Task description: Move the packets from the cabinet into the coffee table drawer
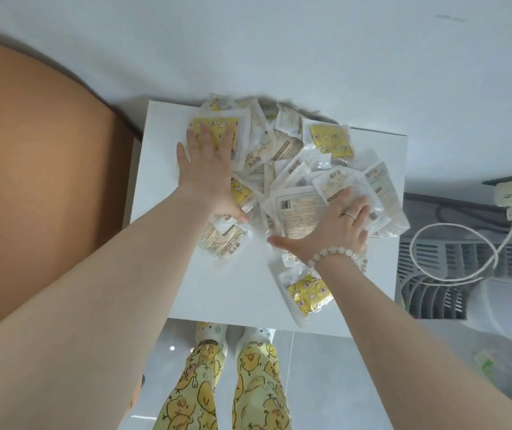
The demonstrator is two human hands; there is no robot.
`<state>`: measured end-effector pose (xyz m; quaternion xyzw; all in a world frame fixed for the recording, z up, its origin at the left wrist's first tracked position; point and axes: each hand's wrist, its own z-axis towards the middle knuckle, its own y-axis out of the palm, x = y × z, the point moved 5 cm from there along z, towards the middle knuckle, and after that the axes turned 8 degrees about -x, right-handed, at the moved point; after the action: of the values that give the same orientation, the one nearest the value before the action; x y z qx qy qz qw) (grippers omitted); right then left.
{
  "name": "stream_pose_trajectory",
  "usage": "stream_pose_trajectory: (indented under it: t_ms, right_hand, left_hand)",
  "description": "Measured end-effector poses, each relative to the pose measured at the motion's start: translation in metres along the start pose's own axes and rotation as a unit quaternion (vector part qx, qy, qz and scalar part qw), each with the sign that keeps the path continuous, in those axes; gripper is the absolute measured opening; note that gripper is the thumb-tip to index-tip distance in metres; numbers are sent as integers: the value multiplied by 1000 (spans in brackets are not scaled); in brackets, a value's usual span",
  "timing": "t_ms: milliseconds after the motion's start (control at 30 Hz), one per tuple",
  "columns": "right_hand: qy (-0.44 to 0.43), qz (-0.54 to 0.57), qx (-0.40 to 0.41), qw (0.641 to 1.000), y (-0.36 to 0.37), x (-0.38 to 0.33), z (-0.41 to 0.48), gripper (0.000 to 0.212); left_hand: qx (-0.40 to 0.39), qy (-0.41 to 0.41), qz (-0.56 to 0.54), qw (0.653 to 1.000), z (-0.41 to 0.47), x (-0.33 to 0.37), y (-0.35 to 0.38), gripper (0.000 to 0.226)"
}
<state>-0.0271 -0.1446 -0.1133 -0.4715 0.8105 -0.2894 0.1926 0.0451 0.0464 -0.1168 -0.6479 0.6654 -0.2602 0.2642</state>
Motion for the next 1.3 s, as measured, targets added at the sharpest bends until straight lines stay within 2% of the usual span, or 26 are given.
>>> stream_pose_trajectory:
  t_ms: [167,300,533,767,900,1000,1167,1300]
  right_hand:
    - [-17,-29,28,999,-3,2,-2,144]
    - [-35,-36,22,999,-11,5,-6,132]
    - [-58,-63,20,996,-16,8,-12,114]
    - [-96,-107,25,989,-14,9,-24,93]
    - [-111,-164,19,980,-18,10,-24,85]
    - [-116,-183,29,976,-17,9,-25,76]
    - [-87,-124,79,985,-22,9,-28,48]
    - [-62,-31,90,994,-24,12,-27,39]
  left_hand:
    - [-35,27,-38,998,2,-2,6,155]
    - [-32,61,-54,996,-4,-10,6,144]
    - [19,107,-27,994,-17,-24,14,99]
    - [65,62,86,992,-28,-17,33,85]
    - [101,74,96,987,-31,-18,33,73]
    - [110,88,62,988,-36,-23,29,66]
    - [141,108,34,984,-46,-25,21,48]
    - [138,92,46,985,-47,-23,19,48]
